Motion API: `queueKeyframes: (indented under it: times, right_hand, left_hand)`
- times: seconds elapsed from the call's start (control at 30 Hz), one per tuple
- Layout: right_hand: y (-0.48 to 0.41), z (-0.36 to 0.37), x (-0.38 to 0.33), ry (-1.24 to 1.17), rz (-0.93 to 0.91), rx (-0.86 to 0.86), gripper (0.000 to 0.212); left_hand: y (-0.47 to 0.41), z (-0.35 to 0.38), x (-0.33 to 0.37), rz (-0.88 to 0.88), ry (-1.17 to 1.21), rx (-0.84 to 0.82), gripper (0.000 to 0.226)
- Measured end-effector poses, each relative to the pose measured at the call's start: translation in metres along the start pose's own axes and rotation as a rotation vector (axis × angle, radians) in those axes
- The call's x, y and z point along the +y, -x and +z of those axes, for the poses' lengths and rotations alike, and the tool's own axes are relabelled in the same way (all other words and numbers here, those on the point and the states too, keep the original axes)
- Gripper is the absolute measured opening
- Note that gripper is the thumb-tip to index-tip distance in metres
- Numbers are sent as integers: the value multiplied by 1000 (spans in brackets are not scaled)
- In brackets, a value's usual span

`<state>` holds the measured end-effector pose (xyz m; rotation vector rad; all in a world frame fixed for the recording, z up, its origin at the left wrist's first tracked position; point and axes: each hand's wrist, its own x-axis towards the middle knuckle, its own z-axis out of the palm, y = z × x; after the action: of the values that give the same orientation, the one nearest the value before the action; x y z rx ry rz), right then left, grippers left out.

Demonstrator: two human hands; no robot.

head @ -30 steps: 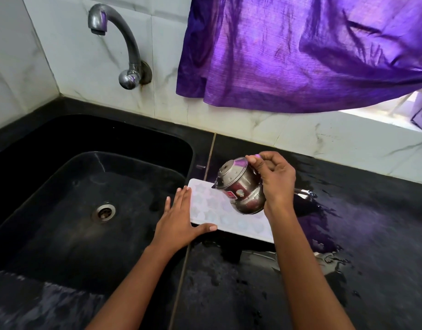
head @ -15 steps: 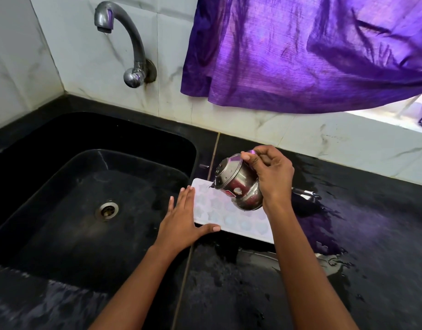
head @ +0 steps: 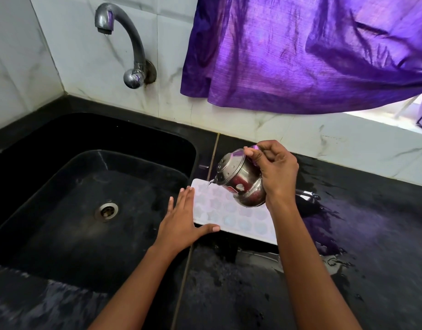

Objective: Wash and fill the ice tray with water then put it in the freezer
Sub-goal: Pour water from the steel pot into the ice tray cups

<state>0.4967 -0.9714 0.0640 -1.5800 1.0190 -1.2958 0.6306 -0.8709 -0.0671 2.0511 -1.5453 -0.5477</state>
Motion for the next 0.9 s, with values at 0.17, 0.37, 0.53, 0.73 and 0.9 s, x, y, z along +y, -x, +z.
queueKeyframes:
  times: [0.17, 0.37, 0.53, 0.73, 0.9]
  right_hand:
    - [3, -3, 4, -131, 68, 19, 17]
    - [7, -24, 0, -370, 146, 107, 20]
    - [12, -58, 2, -316, 127, 190, 20]
    - [20, -105, 14, -172, 112, 297, 16]
    - [27, -132, 20, -89, 86, 313, 18]
  left_hand:
    - [-1, 1, -3, 10, -2, 24, 134]
    - [-2, 1, 0, -30, -54, 4, 114]
    - [-3, 3, -1, -41, -112, -3, 115]
    - [-3, 5, 1, -46, -150, 13, 114]
    - [-5, 8, -4, -22, -170, 43, 132]
